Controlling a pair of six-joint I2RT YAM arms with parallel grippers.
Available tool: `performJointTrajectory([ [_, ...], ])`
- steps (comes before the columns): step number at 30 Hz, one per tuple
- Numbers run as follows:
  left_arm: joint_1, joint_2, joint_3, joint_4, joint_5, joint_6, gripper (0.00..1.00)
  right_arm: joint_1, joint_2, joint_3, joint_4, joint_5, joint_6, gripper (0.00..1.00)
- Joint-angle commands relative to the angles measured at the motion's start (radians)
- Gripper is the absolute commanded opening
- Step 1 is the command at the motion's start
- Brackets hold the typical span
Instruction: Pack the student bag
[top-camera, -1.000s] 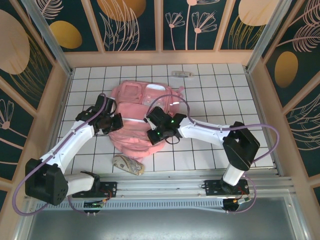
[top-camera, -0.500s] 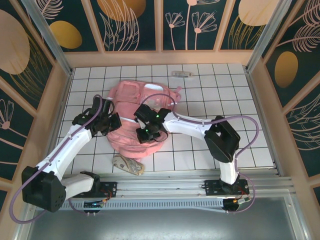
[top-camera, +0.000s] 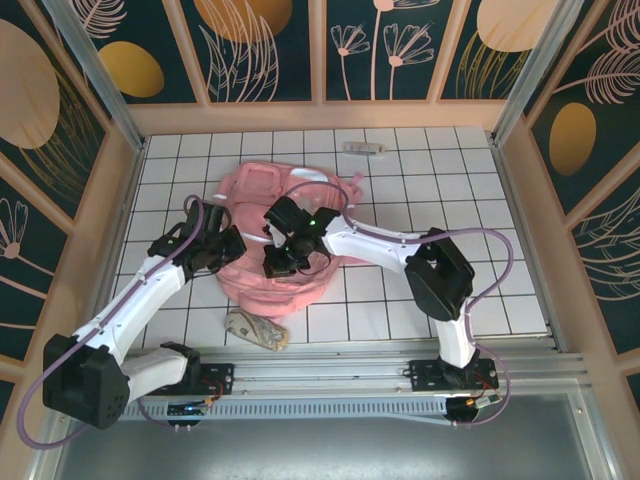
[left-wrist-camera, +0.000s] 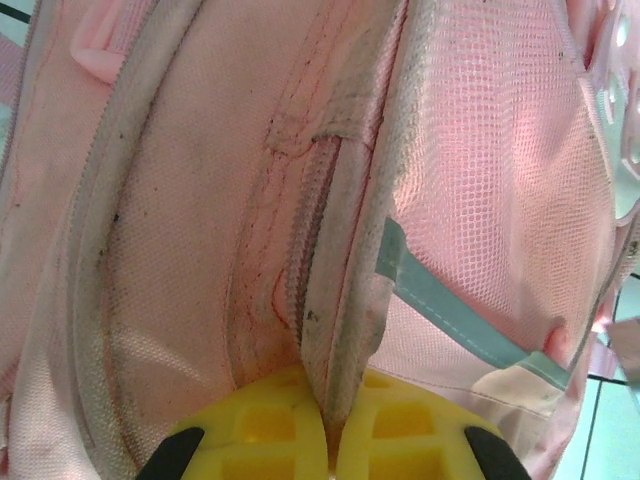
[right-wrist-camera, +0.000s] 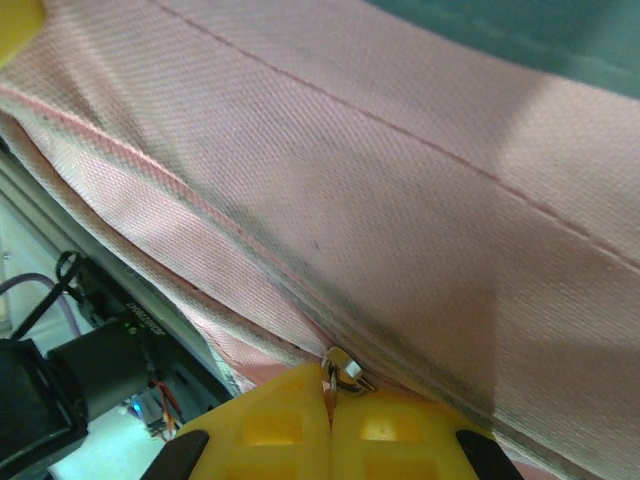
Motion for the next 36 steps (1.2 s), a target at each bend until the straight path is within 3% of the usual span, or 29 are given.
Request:
performJointTrajectory([
  [1, -0.043, 0.008, -0.02, 0.194, 0.235, -0.082, 0.0, 0.009, 0.037, 0.116, 0.286, -0.188, 0.011, 0.0],
  [7, -0.042, -0.023, -0.059, 0.213, 0.25, -0.117, 0.0, 0.0, 0.099, 0.198, 0.321, -0.224, -0.042, 0.0],
  [11, -0.042, -0.015, -0.013, 0.154, 0.226, -0.063, 0.0, -0.002, 0.024, 0.105, 0.301, -0.208, -0.074, 0.0],
  [12, -0.043, -0.008, 0.007, 0.135, 0.22, -0.042, 0.12, -0.009, -0.011, 0.057, 0.301, -0.197, -0.073, 0.0],
  [14, -0.042, -0.011, 0.047, 0.094, 0.187, -0.005, 0.57, -0.031, -0.077, -0.03, 0.282, -0.184, -0.072, 0.0],
  [19, -0.04, -0.014, 0.138, 0.012, 0.133, 0.07, 0.97, -0.136, -0.252, -0.218, 0.175, -0.129, -0.121, 0.0],
  [20, -0.04, -0.013, 0.139, 0.012, 0.133, 0.075, 0.99, -0.158, -0.287, -0.25, 0.164, -0.123, -0.128, 0.0],
  [28, -0.039, 0.001, 0.12, 0.051, 0.126, 0.091, 0.99, -0.214, -0.383, -0.348, 0.074, -0.095, -0.176, 0.0],
  [31, -0.039, -0.007, 0.029, 0.098, 0.142, 0.091, 0.98, -0.215, -0.393, -0.366, 0.092, -0.099, -0.157, 0.0],
  [34, -0.039, 0.0, -0.11, 0.225, 0.186, 0.066, 0.64, -0.202, -0.369, -0.349, 0.087, -0.118, -0.161, 0.0],
  [36, -0.039, 0.02, -0.172, 0.33, 0.208, 0.033, 0.5, -0.179, -0.339, -0.325, 0.061, -0.128, -0.182, 0.0],
])
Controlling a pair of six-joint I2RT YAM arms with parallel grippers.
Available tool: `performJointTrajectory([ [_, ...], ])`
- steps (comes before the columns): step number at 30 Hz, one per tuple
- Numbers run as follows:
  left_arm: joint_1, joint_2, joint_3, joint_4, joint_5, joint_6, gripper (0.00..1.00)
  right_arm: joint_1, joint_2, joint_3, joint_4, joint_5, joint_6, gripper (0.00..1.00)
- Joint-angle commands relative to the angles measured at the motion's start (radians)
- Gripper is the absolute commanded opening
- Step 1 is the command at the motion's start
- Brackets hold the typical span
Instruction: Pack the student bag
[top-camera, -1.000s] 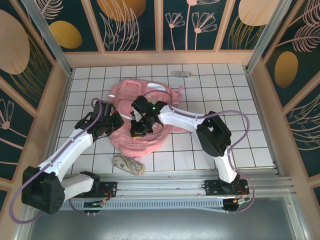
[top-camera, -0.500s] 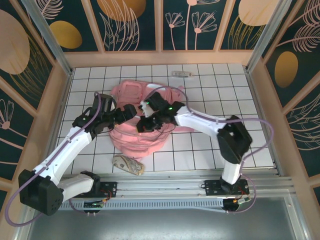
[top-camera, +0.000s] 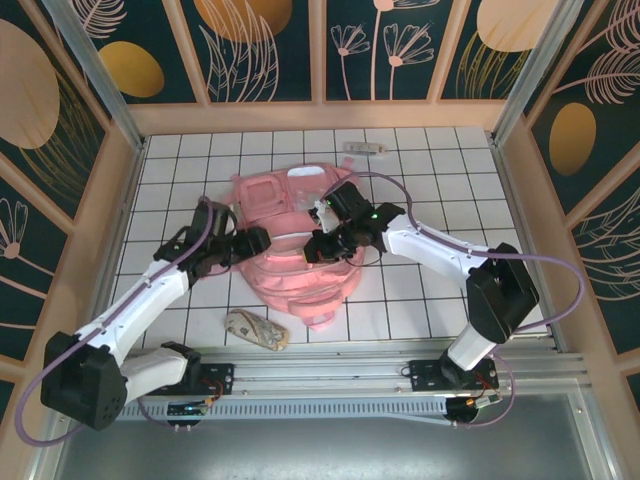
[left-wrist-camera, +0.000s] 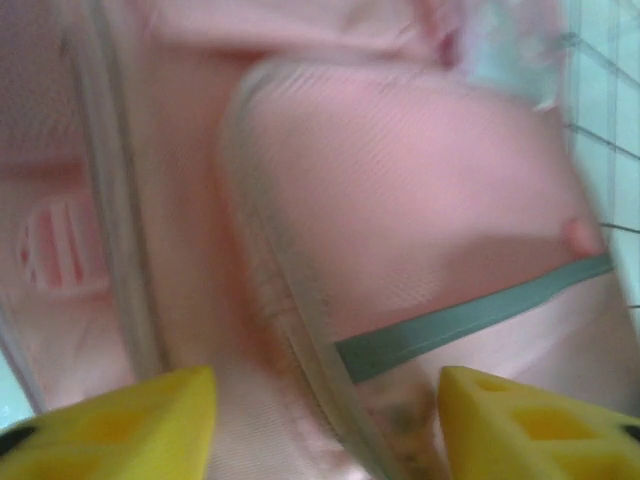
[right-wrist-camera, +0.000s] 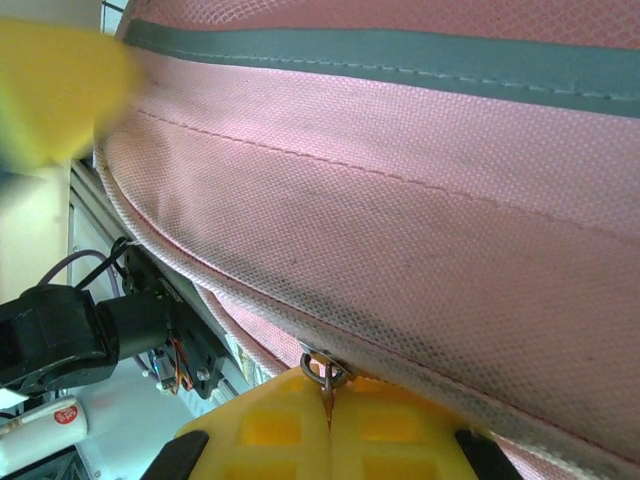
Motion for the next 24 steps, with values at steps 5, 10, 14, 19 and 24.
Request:
performJointTrajectory([
  [5, -0.002, 0.089, -0.041, 0.214, 0.065, -0.015, 0.22, 0.104, 0.108, 0.127, -0.117, -0.063, -0.075, 0.0],
  [10, -0.002, 0.097, -0.054, 0.313, 0.113, -0.053, 0.13, 0.164, 0.23, 0.275, -0.128, -0.087, -0.036, 0.0],
  [14, -0.002, 0.073, -0.07, 0.35, 0.136, -0.077, 0.13, 0.187, 0.35, 0.413, -0.16, -0.094, -0.021, 0.0],
  [19, -0.003, 0.03, -0.076, 0.355, 0.128, -0.09, 0.13, 0.193, 0.413, 0.434, -0.121, -0.107, 0.016, 0.0],
  [24, -0.002, 0.006, -0.062, 0.291, 0.102, -0.05, 0.24, 0.18, 0.382, 0.44, -0.125, -0.052, 0.057, 0.48],
])
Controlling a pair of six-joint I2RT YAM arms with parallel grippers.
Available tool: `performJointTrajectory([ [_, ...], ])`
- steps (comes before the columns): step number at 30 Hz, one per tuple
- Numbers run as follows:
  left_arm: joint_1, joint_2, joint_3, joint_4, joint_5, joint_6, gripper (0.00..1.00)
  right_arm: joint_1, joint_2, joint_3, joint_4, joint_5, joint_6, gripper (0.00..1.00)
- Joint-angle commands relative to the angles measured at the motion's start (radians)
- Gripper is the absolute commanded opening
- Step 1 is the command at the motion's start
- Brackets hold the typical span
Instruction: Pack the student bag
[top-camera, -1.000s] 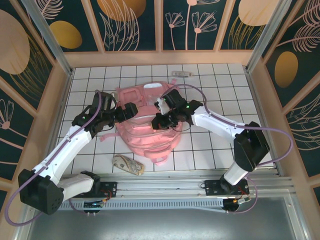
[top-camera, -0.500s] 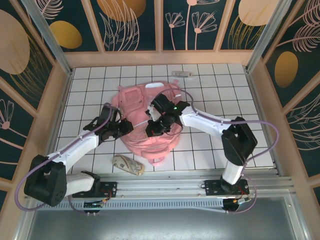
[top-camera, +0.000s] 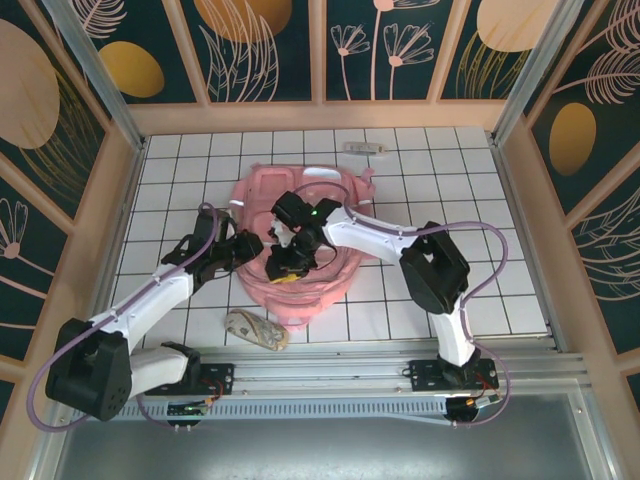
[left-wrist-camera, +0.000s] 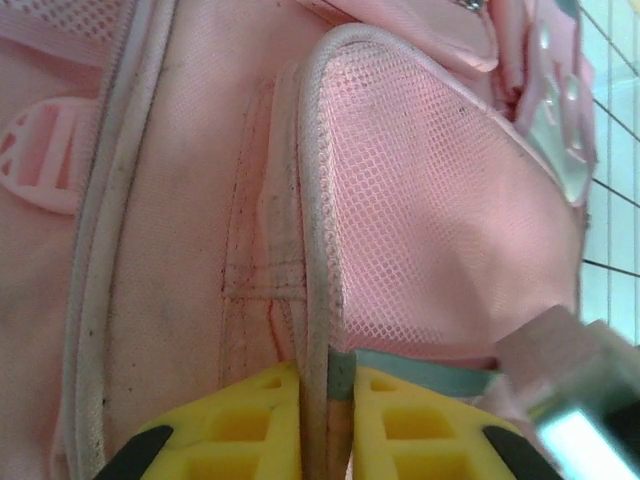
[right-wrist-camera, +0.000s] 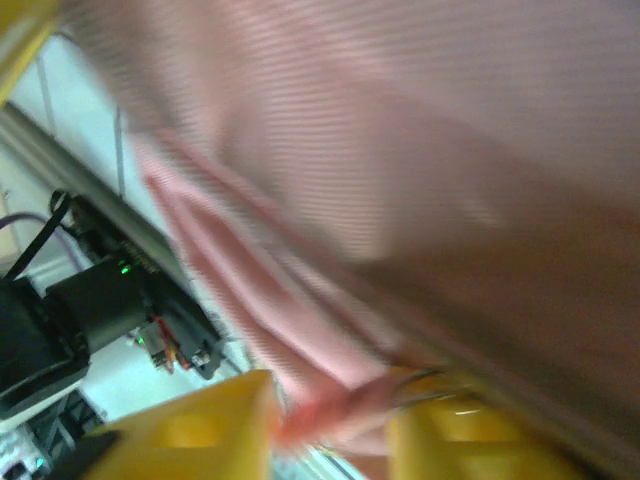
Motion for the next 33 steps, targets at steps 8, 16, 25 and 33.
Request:
performJointTrajectory([
  [8, -0.027, -0.202, 0.127, -0.16, -0.019, 0.177, 0.99, -0.074, -0.304, -0.202, 0.104, 0.067, 0.178, 0.99],
  [16, -0.052, -0.292, 0.095, -0.329, 0.078, 0.368, 0.98, -0.157, -0.41, -0.365, 0.161, 0.118, 0.284, 0.99],
  [25, -0.169, -0.248, 0.081, -0.35, 0.013, 0.376, 0.76, -0.263, -0.416, -0.51, 0.263, 0.088, 0.449, 0.99],
  [33, -0.297, -0.189, 0.085, -0.343, -0.086, 0.354, 0.74, -0.275, -0.37, -0.475, 0.338, 0.106, 0.474, 0.73],
])
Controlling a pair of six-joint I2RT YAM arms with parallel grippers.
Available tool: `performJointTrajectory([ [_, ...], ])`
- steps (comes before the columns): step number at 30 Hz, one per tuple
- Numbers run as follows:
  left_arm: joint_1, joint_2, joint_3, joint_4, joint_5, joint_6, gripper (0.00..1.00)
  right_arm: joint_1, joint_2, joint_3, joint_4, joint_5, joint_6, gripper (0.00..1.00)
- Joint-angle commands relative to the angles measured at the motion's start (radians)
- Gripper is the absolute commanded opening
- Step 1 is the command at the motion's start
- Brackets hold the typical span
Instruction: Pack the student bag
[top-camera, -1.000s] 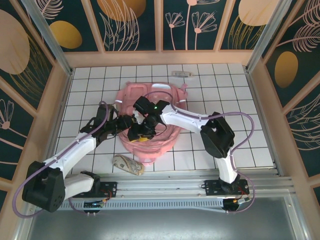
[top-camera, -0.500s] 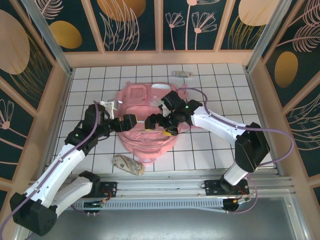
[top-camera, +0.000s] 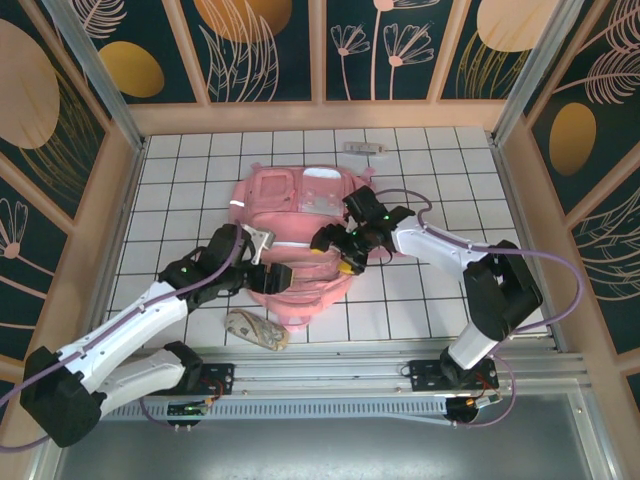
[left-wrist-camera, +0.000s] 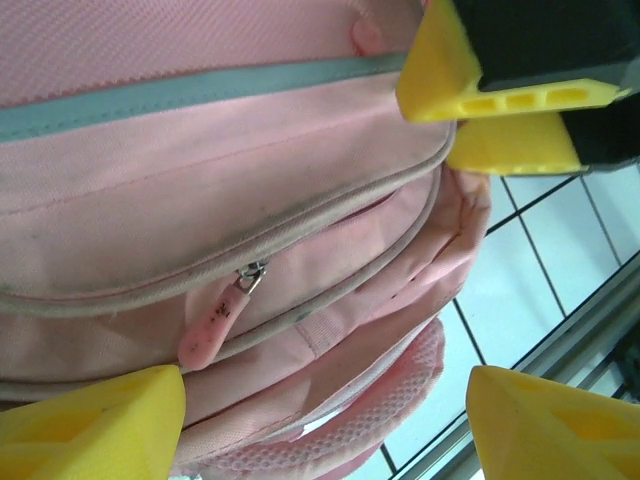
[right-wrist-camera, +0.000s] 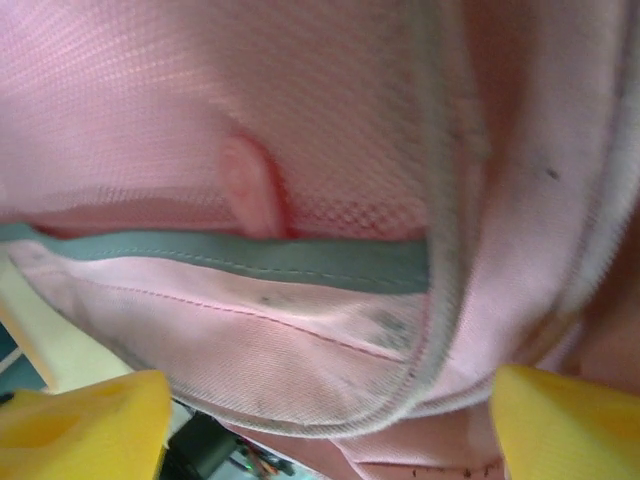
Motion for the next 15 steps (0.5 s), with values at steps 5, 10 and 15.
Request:
performJointTrajectory([
  [5, -0.004, -0.016, 0.041, -0.013, -0.116, 0.008, 0.76, -0.001, 0.035, 0.123, 0.046, 0.02, 0.034, 0.52],
  [10, -0.004, 0.057, 0.165, -0.084, -0.182, 0.141, 0.79, -0.001, 0.017, 0.112, 0.08, 0.032, 0.068, 0.34],
  [15, -0.005, 0.096, 0.215, -0.082, -0.218, 0.285, 0.81, 0.006, 0.018, 0.11, 0.154, 0.024, 0.116, 0.27],
])
